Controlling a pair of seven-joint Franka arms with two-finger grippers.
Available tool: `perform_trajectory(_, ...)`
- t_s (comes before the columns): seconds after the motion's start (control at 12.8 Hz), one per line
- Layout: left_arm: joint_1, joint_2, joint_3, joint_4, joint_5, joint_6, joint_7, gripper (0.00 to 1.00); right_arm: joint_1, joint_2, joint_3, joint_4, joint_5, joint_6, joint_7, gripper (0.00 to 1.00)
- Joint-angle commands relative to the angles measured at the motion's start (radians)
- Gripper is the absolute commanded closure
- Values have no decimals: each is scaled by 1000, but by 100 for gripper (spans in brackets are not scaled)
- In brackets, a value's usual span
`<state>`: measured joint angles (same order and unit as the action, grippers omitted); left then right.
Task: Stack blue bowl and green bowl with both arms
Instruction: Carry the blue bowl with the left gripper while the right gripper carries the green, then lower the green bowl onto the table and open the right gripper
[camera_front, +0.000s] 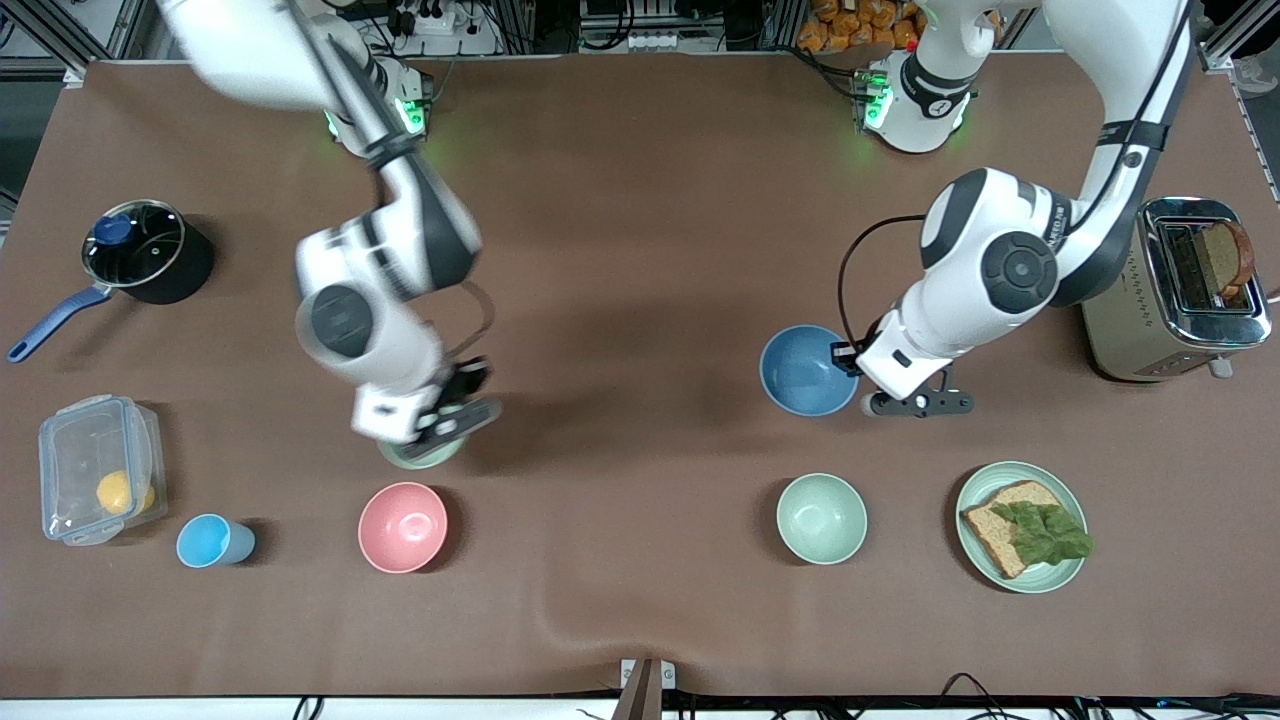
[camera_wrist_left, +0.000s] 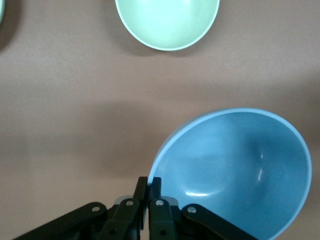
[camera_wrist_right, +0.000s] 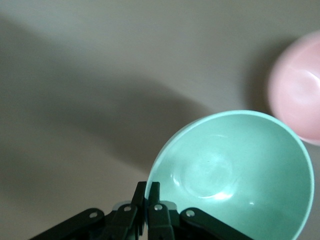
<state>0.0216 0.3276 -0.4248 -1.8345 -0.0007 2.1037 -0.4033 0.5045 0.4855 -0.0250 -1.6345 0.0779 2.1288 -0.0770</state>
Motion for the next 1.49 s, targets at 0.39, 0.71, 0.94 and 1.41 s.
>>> perform_trajectory(0.39, -6, 24, -2, 15, -5, -4, -19, 100, 293, 157, -15, 25, 54, 281, 275, 100)
perform_trajectory(0.71, -6, 22, -2, 18, -13, 9, -20, 100, 361, 194, -15, 25, 48, 342, 393, 100)
perform_trajectory(0.94, -8, 21, -2, 38, -15, 7, -23, 100, 362, 185, -15, 25, 45, 338, 480, 0)
perform_trajectory(1.41, -43, 45, -5, 129, -18, -5, -132, 100, 263, 24, -20, 16, 60, 133, 842, 0)
